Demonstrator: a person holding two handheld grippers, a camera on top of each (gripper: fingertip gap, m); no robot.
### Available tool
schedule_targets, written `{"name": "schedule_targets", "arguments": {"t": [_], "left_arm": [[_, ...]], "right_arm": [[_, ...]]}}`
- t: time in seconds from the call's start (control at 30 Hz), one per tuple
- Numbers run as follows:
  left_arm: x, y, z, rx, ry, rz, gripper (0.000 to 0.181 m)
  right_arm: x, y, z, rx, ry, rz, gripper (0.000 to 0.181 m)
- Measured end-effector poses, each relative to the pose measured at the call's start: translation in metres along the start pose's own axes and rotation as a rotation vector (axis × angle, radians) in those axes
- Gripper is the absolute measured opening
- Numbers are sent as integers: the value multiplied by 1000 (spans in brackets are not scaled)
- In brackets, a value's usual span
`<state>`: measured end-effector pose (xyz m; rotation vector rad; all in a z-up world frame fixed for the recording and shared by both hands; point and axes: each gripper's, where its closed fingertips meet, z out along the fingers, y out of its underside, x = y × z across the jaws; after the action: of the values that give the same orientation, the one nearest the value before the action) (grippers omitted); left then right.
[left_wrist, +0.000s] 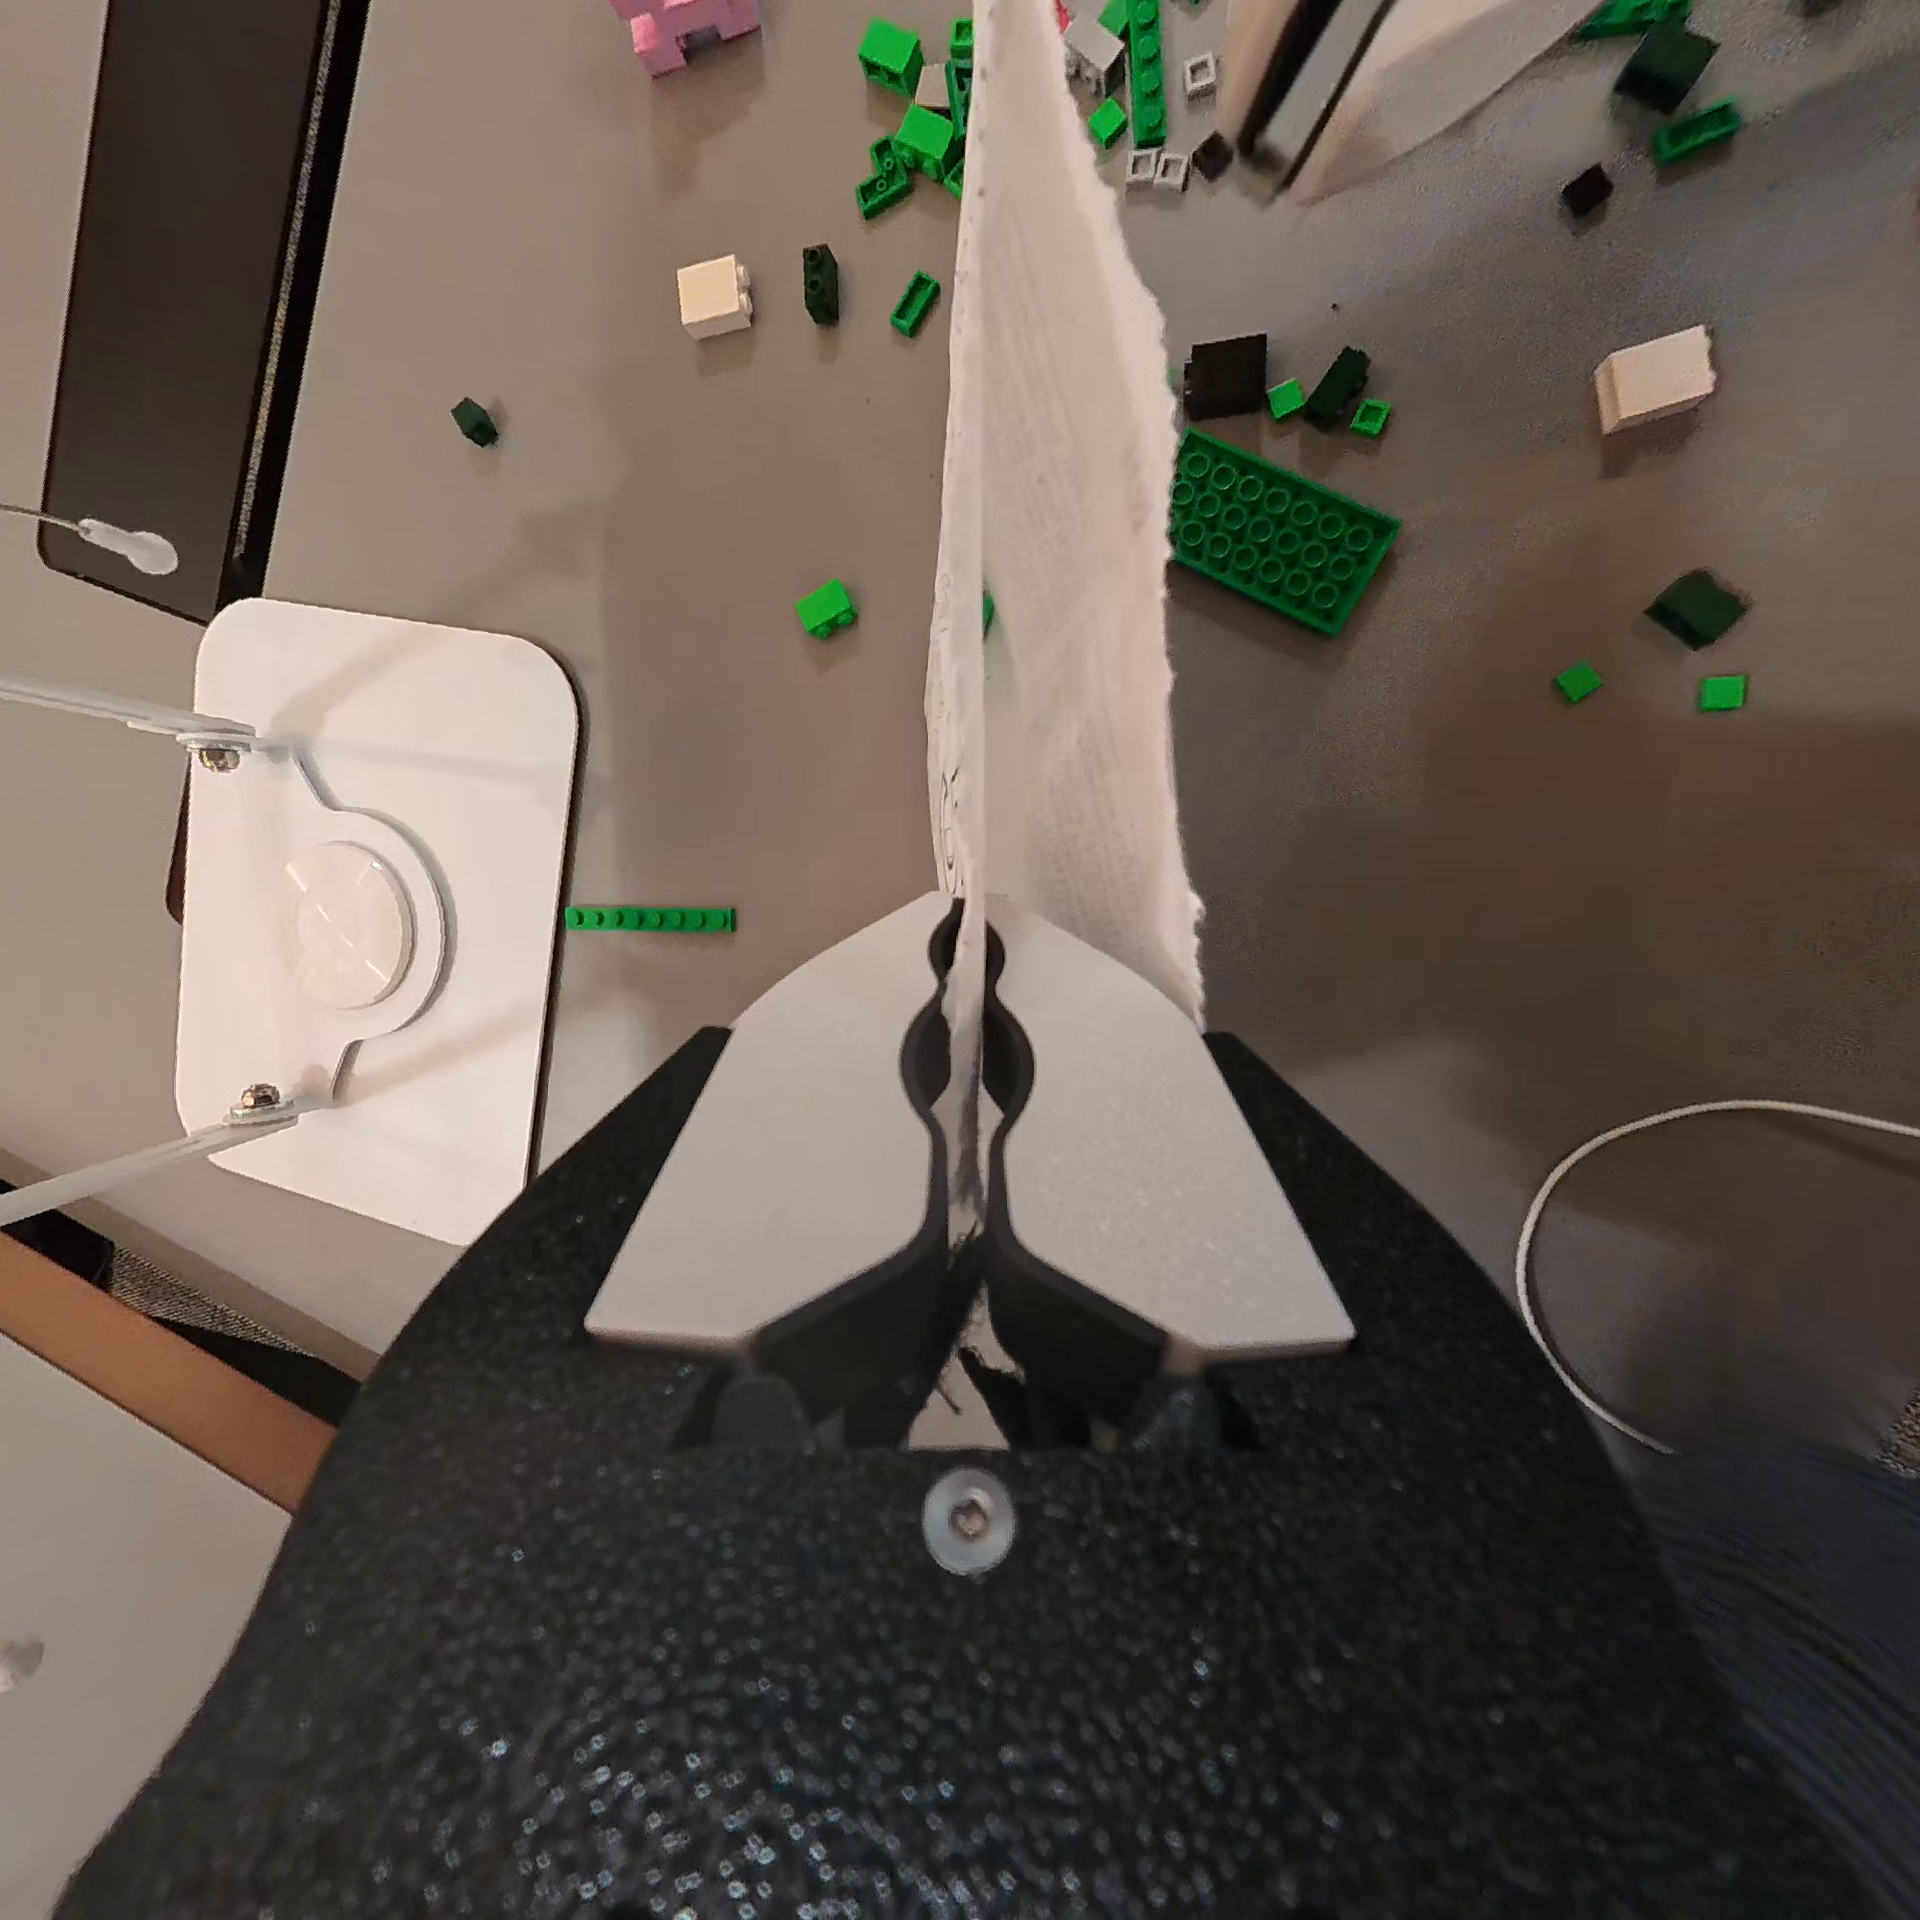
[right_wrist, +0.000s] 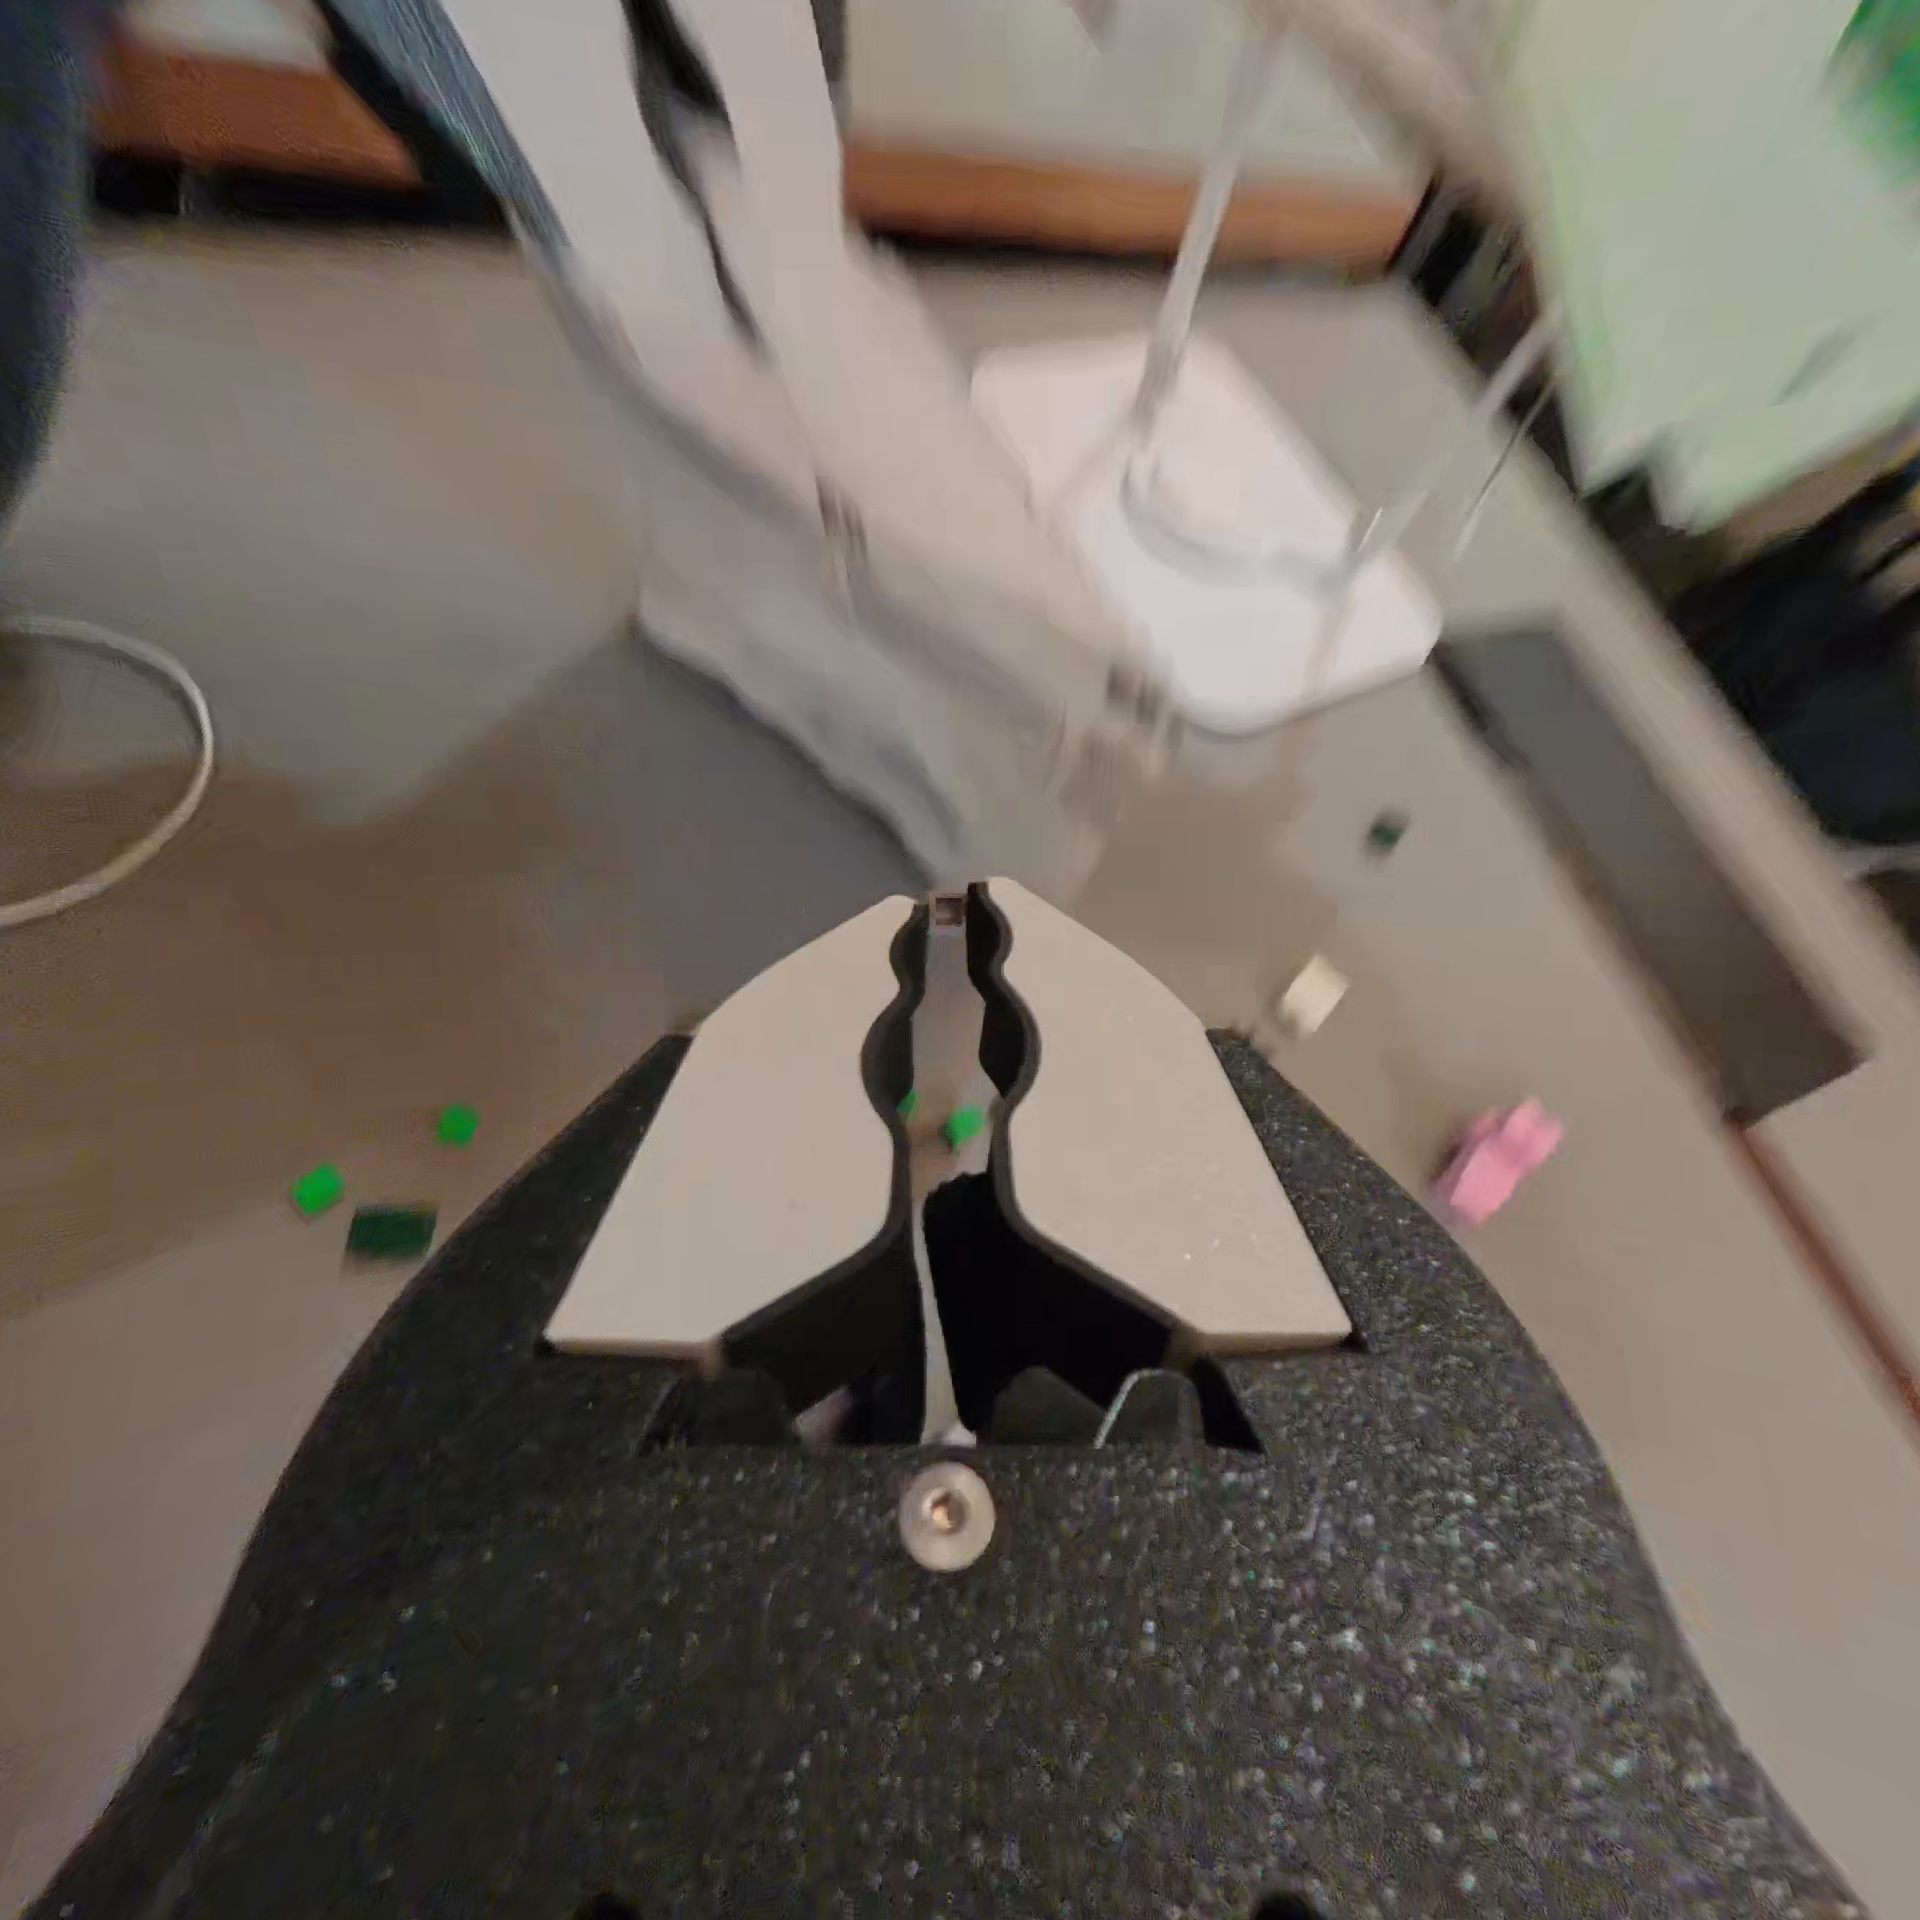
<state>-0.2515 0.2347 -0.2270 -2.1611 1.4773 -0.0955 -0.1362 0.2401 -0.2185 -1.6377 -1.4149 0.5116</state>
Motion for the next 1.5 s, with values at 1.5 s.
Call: {"name": "schedule_targets", "arguments": {"t": [1.5], "left_arm": [[2,-2,-1,0,-11,5,0]], "right_arm": [[40,90,-44,-45,230,165,26]]}}
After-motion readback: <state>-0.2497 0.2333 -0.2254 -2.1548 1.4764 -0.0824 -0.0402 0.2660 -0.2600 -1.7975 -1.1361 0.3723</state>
